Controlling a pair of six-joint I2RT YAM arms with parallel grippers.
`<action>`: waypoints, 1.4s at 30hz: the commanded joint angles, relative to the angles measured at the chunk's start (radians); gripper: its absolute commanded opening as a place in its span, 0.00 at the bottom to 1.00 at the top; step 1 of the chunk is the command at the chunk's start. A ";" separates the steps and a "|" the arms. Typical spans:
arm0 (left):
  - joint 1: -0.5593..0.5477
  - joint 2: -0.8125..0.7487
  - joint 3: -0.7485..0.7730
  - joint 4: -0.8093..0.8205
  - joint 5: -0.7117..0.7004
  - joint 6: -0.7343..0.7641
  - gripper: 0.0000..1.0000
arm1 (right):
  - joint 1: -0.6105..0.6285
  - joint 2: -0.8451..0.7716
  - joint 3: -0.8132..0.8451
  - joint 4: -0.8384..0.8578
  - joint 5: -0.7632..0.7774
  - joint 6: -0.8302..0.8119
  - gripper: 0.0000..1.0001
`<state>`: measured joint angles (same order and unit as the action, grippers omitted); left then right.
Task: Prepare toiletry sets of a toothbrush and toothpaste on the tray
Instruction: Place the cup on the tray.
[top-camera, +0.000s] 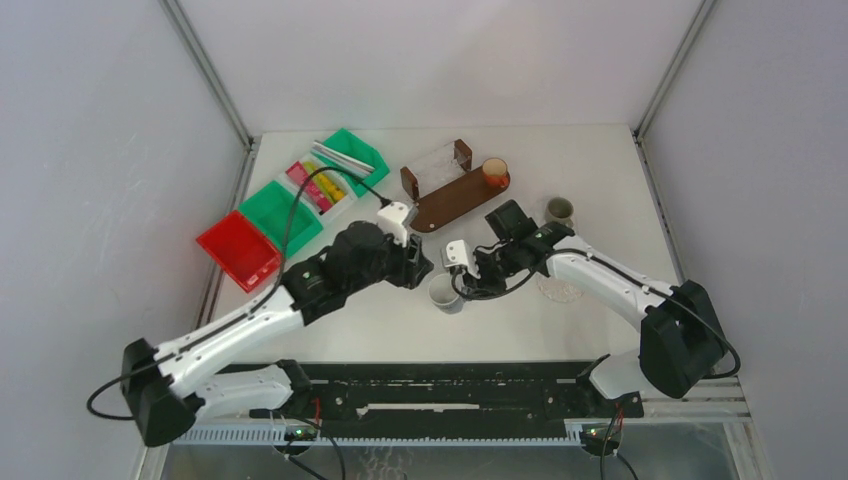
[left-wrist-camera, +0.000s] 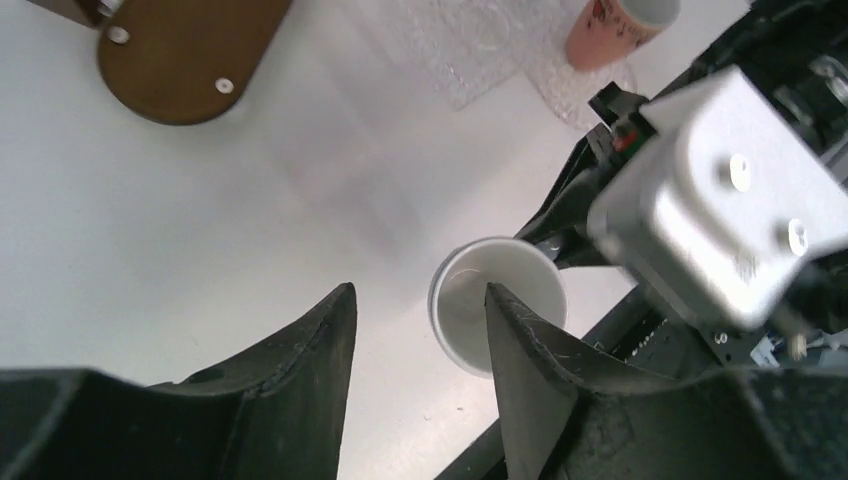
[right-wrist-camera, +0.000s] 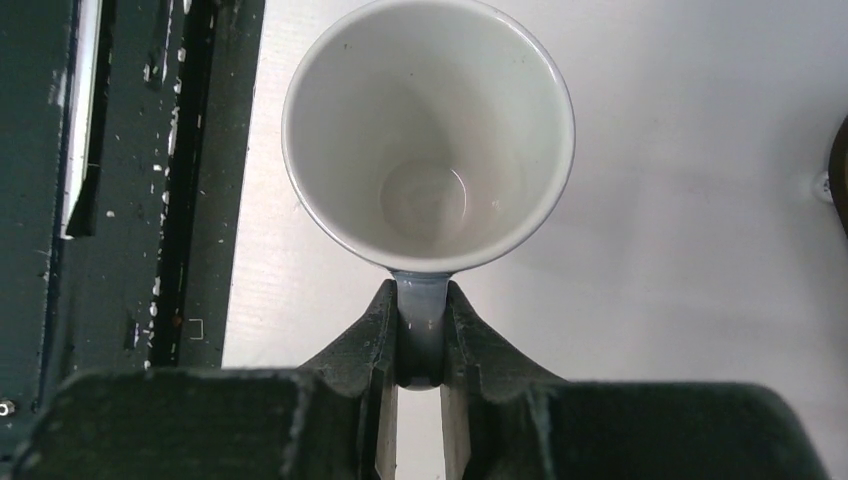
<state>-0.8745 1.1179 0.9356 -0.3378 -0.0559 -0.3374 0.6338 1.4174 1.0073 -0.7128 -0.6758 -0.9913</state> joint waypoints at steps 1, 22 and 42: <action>0.005 -0.143 -0.137 0.191 -0.117 -0.004 0.58 | -0.061 -0.026 0.063 0.019 -0.162 0.041 0.00; 0.023 -0.394 -0.606 0.660 -0.501 -0.099 1.00 | -0.256 0.105 0.160 0.597 -0.086 0.626 0.00; 0.044 -0.393 -0.627 0.666 -0.512 -0.133 1.00 | -0.110 0.480 0.385 0.762 0.451 0.808 0.01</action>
<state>-0.8433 0.7322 0.3389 0.2832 -0.5579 -0.4522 0.5270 1.8931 1.3201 -0.0563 -0.2848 -0.2207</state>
